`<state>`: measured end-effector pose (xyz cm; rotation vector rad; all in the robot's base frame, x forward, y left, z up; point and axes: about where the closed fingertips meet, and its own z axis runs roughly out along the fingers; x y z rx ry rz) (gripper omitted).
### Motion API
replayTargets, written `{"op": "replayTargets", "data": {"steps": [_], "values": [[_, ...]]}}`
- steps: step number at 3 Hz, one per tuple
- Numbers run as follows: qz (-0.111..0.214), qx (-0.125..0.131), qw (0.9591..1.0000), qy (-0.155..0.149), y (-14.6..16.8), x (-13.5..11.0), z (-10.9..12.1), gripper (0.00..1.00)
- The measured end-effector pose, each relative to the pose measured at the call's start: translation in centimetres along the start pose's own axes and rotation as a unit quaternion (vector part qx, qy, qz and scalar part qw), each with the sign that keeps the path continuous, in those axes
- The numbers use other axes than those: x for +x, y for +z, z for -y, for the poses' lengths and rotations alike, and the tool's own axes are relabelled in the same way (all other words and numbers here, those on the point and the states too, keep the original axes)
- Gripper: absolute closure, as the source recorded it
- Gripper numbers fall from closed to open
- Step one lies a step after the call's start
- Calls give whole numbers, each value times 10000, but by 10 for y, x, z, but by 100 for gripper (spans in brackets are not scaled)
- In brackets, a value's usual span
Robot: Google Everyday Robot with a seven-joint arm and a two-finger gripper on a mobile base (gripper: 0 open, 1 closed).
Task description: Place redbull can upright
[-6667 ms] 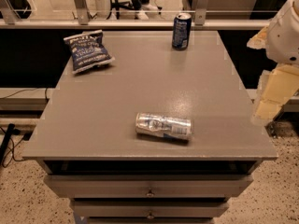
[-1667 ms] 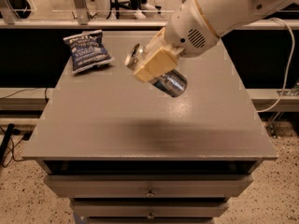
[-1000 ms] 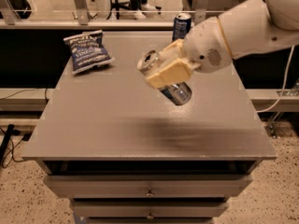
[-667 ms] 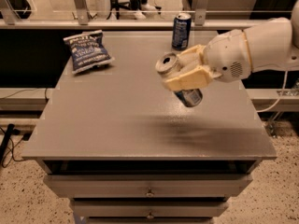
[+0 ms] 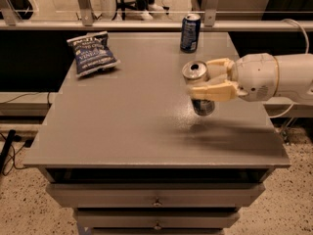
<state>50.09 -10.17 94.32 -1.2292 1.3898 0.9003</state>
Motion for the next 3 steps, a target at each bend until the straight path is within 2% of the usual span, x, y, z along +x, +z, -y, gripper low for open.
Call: {"op": "replayTargets", "data": {"steps": [1,2,3], "values": [[526,-15,9986,23,-7,4,1,100],[899,-31,9959,90,-14,8,2,100],[1131,-61,9933,219,-19,10,4,100]]}}
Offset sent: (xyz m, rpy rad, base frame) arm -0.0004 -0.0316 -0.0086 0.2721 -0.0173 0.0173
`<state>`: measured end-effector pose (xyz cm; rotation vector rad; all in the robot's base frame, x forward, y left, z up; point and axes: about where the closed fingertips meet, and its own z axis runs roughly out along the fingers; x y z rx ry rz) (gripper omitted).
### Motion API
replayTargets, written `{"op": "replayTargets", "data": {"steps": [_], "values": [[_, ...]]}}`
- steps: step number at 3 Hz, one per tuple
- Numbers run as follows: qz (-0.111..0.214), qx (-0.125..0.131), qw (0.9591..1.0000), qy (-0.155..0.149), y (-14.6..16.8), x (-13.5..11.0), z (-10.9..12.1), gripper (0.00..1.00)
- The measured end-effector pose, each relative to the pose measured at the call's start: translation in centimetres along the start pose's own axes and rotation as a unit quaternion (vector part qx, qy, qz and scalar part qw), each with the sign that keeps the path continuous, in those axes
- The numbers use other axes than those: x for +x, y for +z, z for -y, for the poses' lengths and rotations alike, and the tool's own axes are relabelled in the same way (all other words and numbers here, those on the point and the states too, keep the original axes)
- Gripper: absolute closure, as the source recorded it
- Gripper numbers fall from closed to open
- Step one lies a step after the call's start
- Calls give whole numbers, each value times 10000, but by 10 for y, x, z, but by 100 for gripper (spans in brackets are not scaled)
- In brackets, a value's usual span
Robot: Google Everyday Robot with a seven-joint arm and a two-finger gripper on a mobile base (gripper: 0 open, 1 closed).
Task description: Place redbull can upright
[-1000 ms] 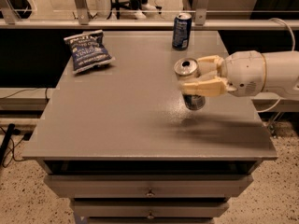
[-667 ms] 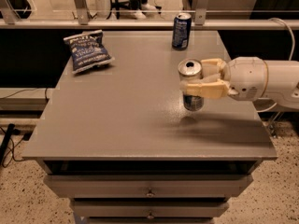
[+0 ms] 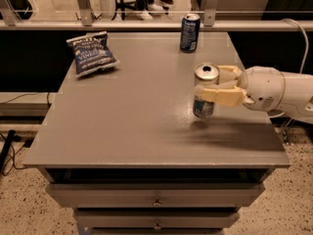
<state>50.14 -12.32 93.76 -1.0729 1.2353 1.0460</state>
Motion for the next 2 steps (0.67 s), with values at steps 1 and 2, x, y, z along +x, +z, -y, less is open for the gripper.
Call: {"op": "replayTargets", "data": {"steps": [1,2], "values": [[81,-97,9997,230,-1,6,3,100],[-33,-168,9993,342,1,12,4,100]]}}
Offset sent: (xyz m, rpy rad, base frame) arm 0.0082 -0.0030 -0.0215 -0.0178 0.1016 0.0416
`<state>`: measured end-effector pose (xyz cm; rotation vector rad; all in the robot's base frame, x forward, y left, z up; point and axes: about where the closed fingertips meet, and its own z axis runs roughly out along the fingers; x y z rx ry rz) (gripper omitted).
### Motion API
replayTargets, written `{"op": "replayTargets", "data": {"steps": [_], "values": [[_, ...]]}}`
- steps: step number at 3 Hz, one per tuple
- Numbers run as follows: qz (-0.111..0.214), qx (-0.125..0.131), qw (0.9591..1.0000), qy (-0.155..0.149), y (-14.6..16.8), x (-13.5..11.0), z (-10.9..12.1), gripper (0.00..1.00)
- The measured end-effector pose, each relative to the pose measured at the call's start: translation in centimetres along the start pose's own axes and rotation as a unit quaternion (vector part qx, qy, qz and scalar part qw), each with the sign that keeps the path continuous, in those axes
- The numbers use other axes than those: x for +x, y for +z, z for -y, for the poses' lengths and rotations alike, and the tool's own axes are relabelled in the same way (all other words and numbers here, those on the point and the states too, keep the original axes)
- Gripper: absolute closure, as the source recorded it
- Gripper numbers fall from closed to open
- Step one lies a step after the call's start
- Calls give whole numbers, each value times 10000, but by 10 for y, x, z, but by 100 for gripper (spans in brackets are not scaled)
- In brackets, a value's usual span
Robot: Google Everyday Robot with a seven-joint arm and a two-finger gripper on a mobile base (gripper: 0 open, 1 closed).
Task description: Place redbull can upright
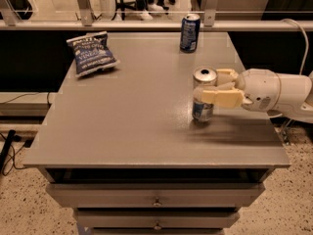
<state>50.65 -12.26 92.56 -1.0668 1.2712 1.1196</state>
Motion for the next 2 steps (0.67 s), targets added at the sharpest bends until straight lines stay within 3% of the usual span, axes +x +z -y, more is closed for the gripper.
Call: {"op": "replayTargets", "data": {"steps": [1,2], "values": [[-65,-103,9999,58,3,12,-1,84],[-87,-149,9998,106,4,22,-4,61]]}}
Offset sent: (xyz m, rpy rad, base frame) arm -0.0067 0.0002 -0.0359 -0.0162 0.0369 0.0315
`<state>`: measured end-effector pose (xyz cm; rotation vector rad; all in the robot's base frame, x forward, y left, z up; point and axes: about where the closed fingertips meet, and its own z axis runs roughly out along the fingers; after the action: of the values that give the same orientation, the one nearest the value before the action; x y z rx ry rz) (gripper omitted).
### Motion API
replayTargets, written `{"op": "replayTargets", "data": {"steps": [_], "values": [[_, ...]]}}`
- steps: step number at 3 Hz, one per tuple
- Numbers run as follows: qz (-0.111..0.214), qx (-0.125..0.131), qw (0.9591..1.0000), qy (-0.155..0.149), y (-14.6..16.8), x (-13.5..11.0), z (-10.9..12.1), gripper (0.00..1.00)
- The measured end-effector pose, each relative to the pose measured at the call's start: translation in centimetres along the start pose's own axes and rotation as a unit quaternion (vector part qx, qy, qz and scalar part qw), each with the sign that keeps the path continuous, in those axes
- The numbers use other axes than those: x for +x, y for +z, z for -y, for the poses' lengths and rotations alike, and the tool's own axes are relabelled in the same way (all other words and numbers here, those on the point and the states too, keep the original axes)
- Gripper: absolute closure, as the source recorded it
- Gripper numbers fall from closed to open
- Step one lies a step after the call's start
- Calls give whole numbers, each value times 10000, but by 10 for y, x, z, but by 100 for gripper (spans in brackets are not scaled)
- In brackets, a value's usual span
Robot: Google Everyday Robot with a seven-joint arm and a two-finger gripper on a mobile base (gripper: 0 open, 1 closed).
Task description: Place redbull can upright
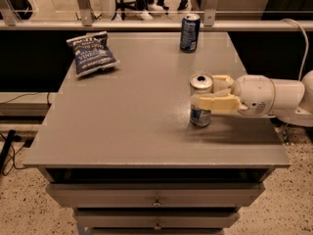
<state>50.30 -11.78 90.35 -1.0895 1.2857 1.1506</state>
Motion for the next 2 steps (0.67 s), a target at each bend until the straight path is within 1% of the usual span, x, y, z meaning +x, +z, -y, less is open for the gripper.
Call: {"op": "replayTargets", "data": {"steps": [1,2], "values": [[-32,19,10000,33,-4,4,-4,37],[-100,93,9999,21,-12,2,-7,6]]}}
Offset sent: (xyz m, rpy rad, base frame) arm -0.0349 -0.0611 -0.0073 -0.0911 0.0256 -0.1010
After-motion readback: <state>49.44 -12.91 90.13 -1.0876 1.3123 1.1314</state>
